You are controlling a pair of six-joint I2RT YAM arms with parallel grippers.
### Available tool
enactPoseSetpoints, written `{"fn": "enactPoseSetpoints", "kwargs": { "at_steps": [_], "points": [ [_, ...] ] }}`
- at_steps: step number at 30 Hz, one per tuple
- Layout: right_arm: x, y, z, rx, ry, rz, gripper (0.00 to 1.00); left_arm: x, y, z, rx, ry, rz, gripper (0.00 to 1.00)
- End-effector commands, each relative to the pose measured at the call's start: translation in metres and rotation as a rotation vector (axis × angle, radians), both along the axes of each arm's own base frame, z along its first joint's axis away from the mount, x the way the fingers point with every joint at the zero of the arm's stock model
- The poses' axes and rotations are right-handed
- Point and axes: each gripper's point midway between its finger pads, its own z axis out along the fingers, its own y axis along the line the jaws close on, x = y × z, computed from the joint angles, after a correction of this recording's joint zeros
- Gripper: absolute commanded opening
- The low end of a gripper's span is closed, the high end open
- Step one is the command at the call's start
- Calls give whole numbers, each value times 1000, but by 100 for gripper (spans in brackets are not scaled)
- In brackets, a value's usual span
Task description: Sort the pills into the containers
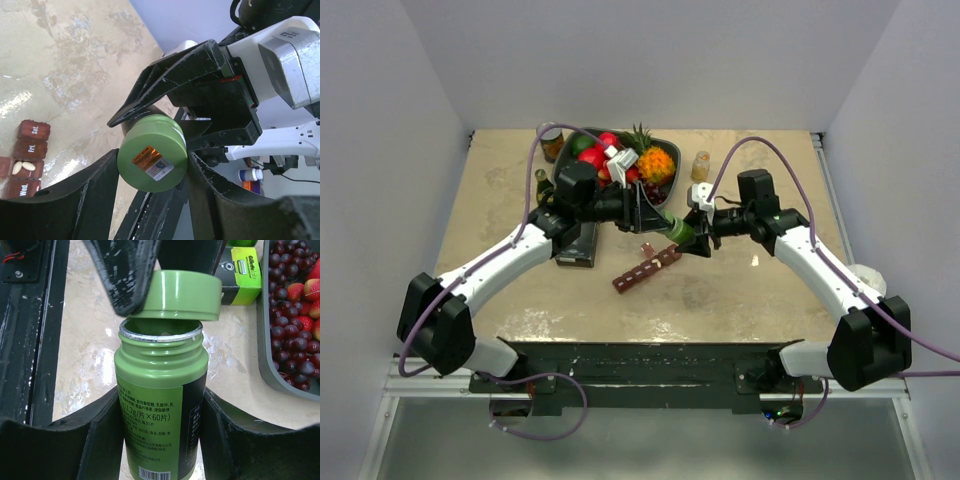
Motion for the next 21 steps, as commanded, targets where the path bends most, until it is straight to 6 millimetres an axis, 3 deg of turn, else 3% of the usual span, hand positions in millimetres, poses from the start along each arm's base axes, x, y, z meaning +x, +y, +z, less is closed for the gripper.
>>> {"fn": "enactPoseSetpoints", "kwargs": {
  "at_steps": [1,8,13,21],
  "points": [
    [6,5,19,20,-67,-4,0,-5,-14,30,-73,-50,-62,1],
    [12,8,16,-13,-70,-44,0,-1,-18,25,-38,-66,-59,1],
    [13,9,18,-23,-75,-53,0,6,-13,0,101,-26,-26,0],
    [13,13,18,-16,-60,-55,0,5,-18,-17,175,-11,-67,0]
  ]
}}
